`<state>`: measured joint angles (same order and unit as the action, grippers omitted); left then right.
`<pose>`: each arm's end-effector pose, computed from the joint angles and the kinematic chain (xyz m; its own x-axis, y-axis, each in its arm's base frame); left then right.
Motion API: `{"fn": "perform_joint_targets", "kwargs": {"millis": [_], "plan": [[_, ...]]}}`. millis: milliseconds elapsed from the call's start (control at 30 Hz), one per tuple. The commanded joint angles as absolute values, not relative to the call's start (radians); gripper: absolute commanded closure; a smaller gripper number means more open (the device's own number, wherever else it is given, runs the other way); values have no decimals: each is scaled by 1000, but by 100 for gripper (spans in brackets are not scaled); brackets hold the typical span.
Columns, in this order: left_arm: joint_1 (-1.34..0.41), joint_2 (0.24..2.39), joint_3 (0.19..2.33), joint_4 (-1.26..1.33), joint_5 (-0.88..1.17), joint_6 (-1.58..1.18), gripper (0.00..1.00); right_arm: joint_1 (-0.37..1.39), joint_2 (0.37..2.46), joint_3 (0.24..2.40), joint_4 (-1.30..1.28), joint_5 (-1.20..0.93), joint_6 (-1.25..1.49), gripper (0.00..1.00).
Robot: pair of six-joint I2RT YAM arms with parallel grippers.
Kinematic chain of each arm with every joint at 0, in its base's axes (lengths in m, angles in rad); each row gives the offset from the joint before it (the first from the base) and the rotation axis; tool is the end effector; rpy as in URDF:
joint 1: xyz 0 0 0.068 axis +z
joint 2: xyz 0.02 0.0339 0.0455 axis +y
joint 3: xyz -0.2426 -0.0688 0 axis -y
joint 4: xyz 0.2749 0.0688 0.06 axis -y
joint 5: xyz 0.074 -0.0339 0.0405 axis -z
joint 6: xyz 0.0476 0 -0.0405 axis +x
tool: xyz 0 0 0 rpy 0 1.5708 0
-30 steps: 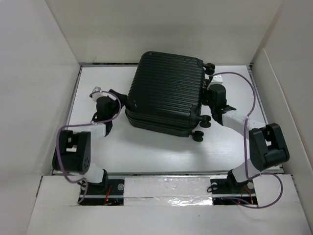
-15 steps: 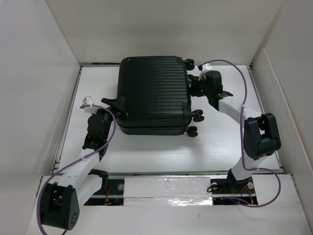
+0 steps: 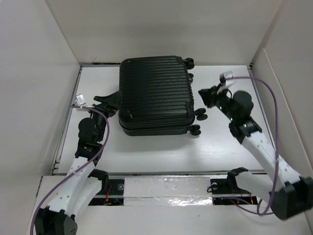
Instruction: Pack the luggage
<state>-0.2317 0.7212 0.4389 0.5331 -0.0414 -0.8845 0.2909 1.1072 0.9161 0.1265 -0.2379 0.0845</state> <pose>0.2304 -0.0523 0.2849 0.0058 -0.7955 -0.6059 0.3075 0.5780 -0.7559 0.2965 0.1005 0.3294 -0.1042 0.0544 -0.9931 -0.4970 0.8620 0.0994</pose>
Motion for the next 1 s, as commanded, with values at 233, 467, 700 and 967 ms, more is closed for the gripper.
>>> {"fn": "perform_joint_targets", "kwargs": {"millis": [233, 467, 700, 967], "plan": [[-238, 511, 480, 370, -227, -885, 18, 566, 644, 324, 427, -250, 141, 100], [-238, 428, 355, 195, -291, -913, 44, 577, 681, 181, 517, -161, 183, 64], [-238, 370, 261, 109, -293, -923, 53, 482, 785, 215, 578, -182, 100, 44], [-238, 451, 222, 190, -245, -917, 50, 402, 982, 252, 682, -388, 58, 45]]}}
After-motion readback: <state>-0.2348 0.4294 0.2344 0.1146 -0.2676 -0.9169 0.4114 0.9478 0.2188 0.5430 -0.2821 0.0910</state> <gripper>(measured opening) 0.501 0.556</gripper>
